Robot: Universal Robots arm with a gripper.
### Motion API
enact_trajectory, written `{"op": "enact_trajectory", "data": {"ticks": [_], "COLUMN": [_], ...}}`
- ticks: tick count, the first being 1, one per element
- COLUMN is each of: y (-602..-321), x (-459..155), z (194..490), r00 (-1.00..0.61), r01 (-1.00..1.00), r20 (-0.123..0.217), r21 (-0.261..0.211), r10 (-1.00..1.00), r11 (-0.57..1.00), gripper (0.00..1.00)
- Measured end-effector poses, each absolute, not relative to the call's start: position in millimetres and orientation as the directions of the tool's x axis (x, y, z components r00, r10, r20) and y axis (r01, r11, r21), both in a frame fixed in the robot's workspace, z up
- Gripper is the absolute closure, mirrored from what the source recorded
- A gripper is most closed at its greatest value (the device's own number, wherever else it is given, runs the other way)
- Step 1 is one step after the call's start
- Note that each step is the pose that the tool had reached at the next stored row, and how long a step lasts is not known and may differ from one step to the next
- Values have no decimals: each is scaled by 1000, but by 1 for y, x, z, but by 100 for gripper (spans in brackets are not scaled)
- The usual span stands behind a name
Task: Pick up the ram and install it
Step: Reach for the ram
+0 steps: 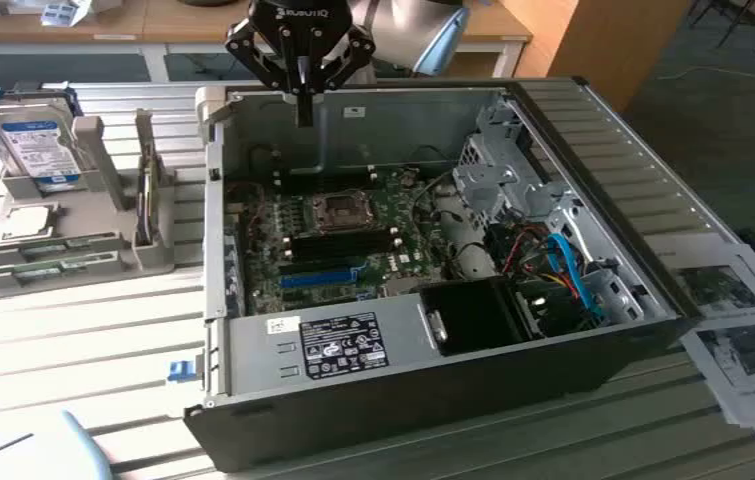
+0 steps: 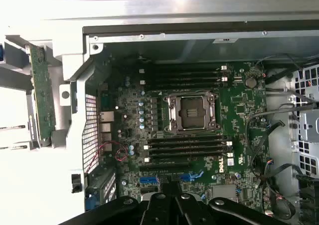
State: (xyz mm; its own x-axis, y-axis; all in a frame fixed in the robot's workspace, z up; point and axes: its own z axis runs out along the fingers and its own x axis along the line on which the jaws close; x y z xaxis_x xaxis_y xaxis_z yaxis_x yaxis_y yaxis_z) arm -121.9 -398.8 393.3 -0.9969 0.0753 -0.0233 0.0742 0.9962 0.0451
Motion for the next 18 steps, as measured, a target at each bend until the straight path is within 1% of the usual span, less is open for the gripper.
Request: {"op": "enact_trajectory", "data": {"ticks": [18], "y": [-399], "x": [-129], "z": [393], "r00": [-997], "r01": [74], "r20": [-23], "r21": [45], "r10": [75], "r11": [996], "gripper": [91]}}
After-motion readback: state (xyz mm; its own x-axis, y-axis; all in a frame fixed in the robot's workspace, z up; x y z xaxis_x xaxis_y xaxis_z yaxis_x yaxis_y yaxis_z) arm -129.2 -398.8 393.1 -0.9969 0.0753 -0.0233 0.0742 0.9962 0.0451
